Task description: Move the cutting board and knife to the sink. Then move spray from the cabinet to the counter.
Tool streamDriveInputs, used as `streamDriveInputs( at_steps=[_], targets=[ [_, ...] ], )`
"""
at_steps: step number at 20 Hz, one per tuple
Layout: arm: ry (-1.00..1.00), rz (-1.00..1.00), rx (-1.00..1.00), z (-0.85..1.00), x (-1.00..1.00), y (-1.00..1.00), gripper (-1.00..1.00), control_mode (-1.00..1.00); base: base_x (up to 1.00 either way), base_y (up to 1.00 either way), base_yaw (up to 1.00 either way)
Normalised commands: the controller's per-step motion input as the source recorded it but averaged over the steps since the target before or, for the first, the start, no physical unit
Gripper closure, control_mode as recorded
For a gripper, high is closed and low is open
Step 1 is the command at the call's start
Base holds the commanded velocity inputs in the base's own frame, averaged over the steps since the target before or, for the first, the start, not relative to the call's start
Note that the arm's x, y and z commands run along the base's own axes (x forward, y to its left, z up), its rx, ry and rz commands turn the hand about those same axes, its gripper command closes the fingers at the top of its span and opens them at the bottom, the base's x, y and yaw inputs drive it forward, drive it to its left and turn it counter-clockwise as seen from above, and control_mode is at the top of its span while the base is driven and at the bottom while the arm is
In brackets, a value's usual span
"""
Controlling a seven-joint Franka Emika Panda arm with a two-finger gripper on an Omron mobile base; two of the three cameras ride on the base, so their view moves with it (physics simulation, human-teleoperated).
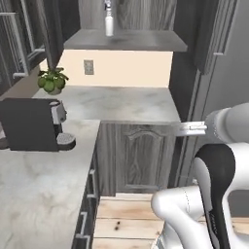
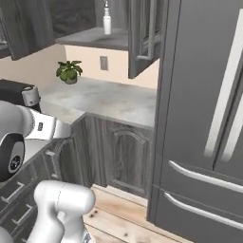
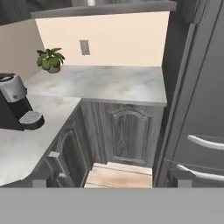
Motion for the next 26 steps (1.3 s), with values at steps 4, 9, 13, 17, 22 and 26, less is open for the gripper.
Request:
streamDriveInputs(
  at_steps=[4,9,13,17,22,26],
  targets=[
    [0.00,0.00,0.00,0.00,0.00,0.00,-1.00,1.00,0.70,0.00,0.27],
    [0.00,0.00,0.00,0.00,0.00,0.00,-1.00,1.00,0.74,0.00,0.09],
    [0.00,0.00,0.00,0.00,0.00,0.00,-1.00,1.00,0.86,0.42,-0.06],
    [0.00,0.00,0.00,0.00,0.00,0.00,-1.00,1.00,0.81,0.86,-0.21],
    [0.00,0.00,0.00,0.00,0.00,0.00,-1.00,1.00,0.63,0.19,-0.13],
    [0.00,0.00,0.00,0.00,0.00,0.00,-1.00,1.00,0.80,0.00,-0.02]
  ],
)
